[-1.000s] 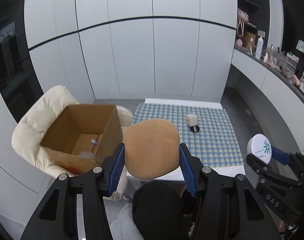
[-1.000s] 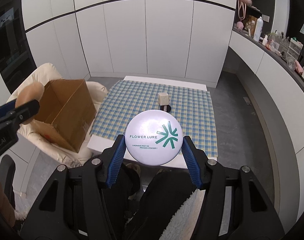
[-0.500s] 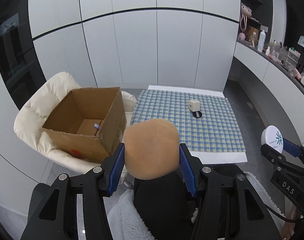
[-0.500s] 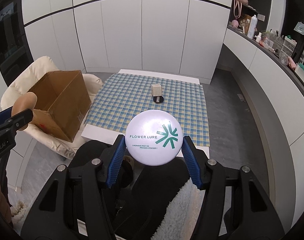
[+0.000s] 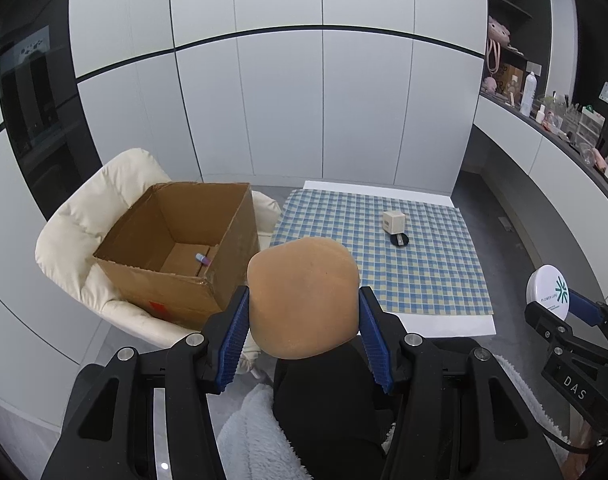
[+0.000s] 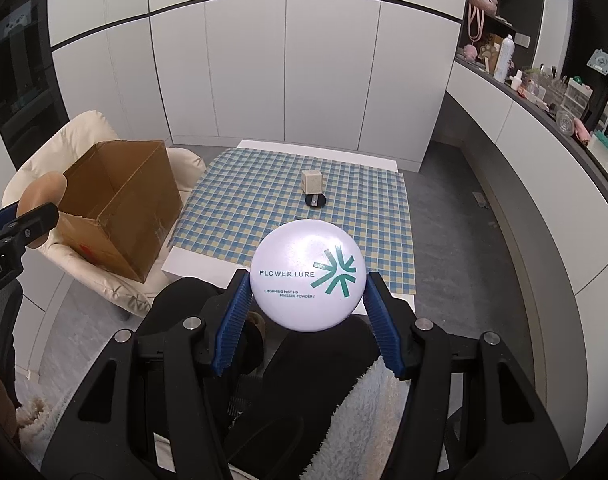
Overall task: Organize objects
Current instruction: 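Carry the puff with the left gripper while the right gripper carries the compact toward the box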
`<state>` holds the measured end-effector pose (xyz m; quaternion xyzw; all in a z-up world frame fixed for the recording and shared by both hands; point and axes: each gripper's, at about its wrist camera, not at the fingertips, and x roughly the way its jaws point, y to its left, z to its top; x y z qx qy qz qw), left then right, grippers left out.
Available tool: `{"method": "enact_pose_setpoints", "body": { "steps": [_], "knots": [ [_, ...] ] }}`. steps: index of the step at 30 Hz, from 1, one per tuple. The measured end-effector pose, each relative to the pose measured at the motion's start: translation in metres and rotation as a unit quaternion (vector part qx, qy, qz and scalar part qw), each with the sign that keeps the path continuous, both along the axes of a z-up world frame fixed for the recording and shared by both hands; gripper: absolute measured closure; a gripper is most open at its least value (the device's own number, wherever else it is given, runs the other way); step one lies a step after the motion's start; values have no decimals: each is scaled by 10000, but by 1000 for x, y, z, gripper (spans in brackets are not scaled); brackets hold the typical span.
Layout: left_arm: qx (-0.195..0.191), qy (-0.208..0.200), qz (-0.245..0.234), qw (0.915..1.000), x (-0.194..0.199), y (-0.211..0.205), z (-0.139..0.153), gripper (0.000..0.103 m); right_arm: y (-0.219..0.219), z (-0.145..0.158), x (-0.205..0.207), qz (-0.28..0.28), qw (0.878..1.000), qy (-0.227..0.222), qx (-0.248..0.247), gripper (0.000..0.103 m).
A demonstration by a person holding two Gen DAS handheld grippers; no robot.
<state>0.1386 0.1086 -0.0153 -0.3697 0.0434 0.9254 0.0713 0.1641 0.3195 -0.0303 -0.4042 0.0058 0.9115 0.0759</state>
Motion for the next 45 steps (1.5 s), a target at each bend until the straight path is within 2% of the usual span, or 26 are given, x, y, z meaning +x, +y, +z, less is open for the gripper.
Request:
{"method": "enact_pose_setpoints", "body": {
  "steps": [16,31,45],
  "knots": [
    [-36,4,-88,10000,-3,10,0,50,12,-3,5,-254,9997,-41,-61,43],
    [-23,-7,607,9982,3,-37,-3,50,-28,-7,-16,471,9989,-78,10,43],
    [-20,-55,1609,9870,22,-103,-5,50,-101,-14,-37,1511,9885,-97,56,43]
  ]
}}
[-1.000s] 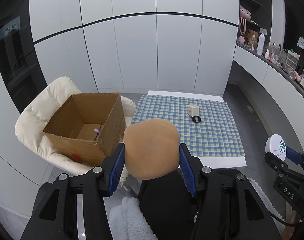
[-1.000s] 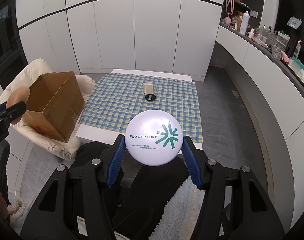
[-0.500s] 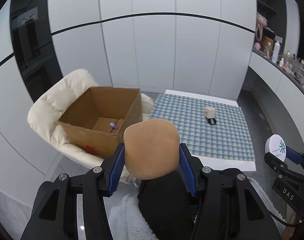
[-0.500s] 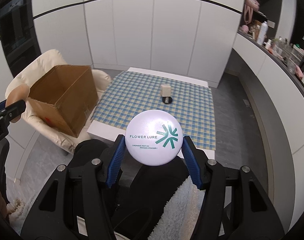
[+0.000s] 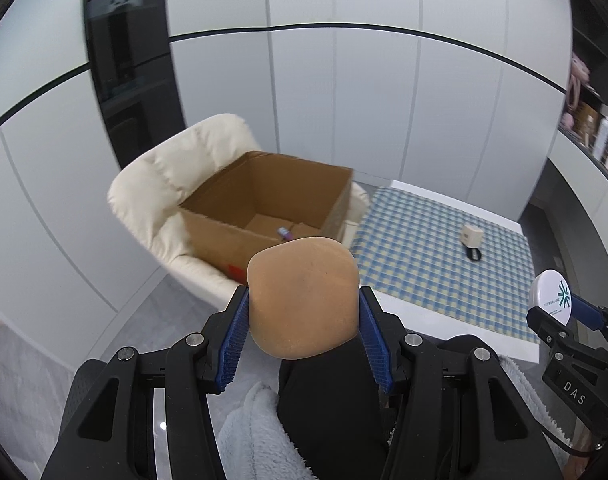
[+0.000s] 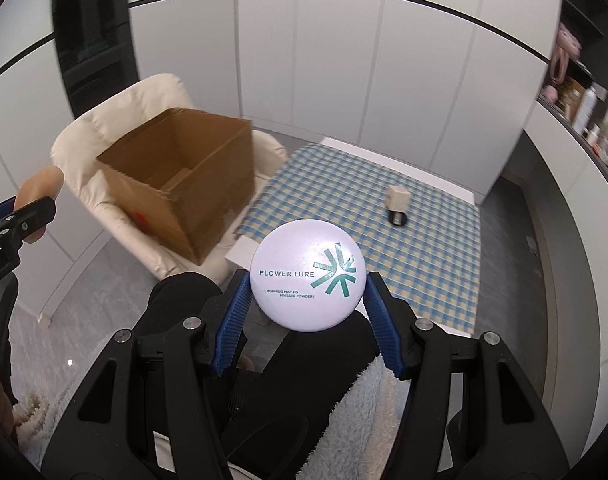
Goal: Organize objects
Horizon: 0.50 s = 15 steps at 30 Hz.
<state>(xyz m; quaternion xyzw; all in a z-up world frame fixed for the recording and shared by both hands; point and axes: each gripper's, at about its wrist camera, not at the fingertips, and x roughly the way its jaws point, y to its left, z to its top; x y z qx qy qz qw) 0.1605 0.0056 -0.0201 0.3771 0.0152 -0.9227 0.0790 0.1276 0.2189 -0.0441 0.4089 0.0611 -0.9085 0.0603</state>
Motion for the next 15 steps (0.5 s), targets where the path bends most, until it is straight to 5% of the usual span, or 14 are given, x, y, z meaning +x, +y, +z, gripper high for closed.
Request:
{"method": "enact_pose_setpoints", "body": {
  "steps": [15],
  "knots": [
    [53,-151,1049,9944,26,-69,-10,50,-81,-13,-11,1068,9941,-151,63,43]
  ]
}}
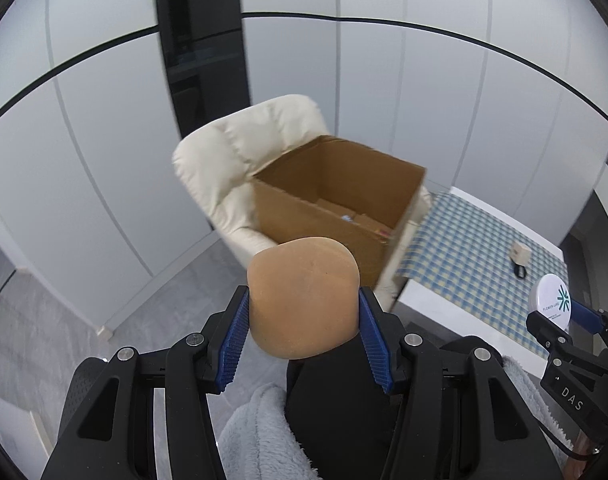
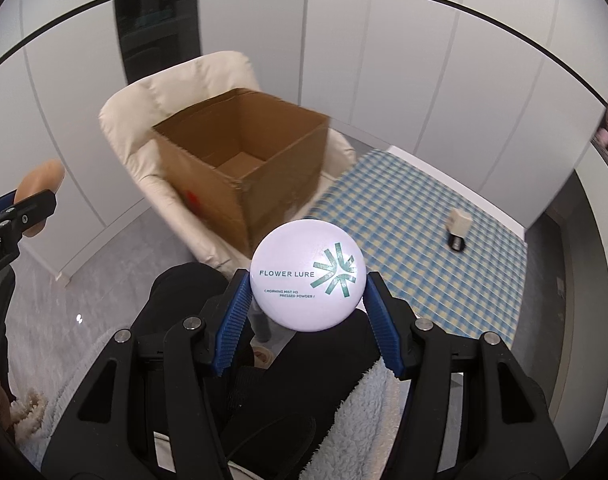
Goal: Organize objects
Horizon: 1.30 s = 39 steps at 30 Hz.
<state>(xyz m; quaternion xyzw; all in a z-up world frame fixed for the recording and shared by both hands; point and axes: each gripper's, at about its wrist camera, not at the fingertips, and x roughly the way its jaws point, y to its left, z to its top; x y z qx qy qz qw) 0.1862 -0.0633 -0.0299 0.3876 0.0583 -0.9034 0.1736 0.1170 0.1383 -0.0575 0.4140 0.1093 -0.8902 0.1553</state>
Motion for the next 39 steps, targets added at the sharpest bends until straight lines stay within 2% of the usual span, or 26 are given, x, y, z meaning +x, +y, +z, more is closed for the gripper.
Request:
{"method": "enact_pose_setpoints", "body": {
  "steps": [11,22,27,31,35,39],
  "knots": [
    [48,-157,587,9981,16,-36,-11,50,-46,-12,-2,659,9977,-166,57,43],
    [-36,-218,659,9976,5,-41,-16,50,-67,-18,-8,957,9951,-217,91,43],
    [-51,-179,557,9983,-12,-40,-18,50,-73,-19,-18,967,9950,-210,104,43],
    [-318,-59,545,9980,-38,-39,-25,50,-83,-17,-35,929,9956,-119,95,43],
    [-212,-128,485,9985,-68,-45,-36,50,-94,-17,-59,869,9961,-108,78,43],
    [-268,-170,445,9985,-92,-51,-42,50,-108,-17,-83,834,9964,-67,133,43]
  ]
}}
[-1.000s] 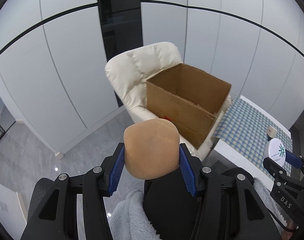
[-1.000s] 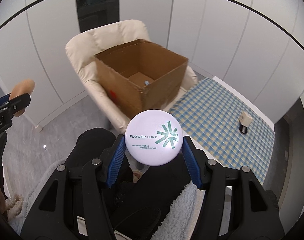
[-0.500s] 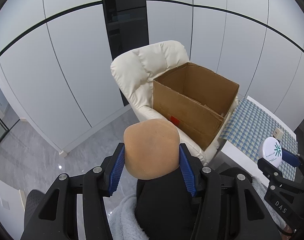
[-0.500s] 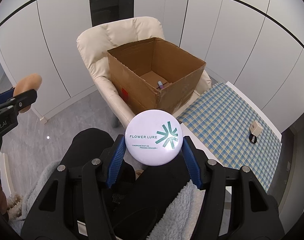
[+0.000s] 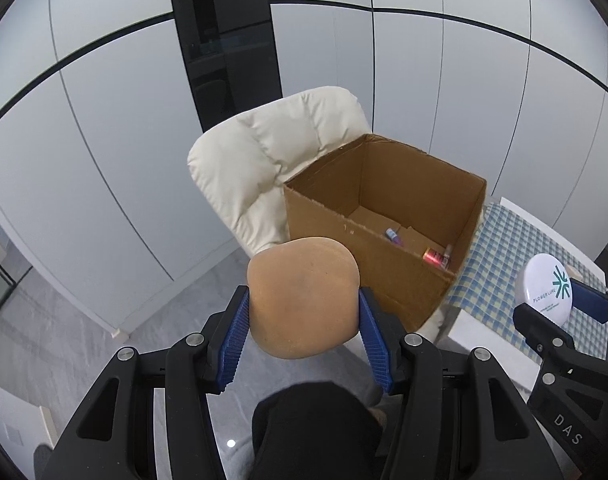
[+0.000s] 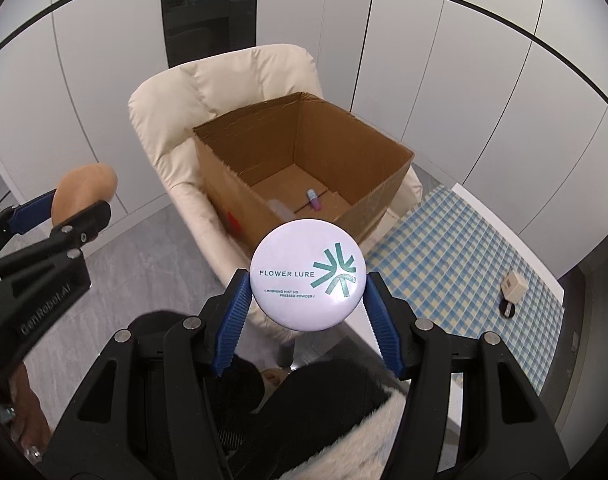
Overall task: Organize objects
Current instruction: 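Lower the tan puff into the box with the left gripper while the right gripper lowers the compact inside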
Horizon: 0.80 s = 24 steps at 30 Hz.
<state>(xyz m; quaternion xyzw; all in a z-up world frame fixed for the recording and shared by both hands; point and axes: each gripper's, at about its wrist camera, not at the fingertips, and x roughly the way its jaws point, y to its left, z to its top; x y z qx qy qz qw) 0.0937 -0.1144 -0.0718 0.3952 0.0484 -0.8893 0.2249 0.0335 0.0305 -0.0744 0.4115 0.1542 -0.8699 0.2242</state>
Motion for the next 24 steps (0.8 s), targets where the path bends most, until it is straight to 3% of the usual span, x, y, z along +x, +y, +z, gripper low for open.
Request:
{"method": "enact_pose_setpoints", "body": {
  "steps": [7,24],
  "knots": [
    [-11,-57,-72,10000,-51,-19,-1,50,-25,-7,-43,-93,9999,-107,29,43],
    [558,-381,-361,9971,-197,-56,-33,50,-52,-41,-184,-617,9970,-449,-138,43]
  ]
}}
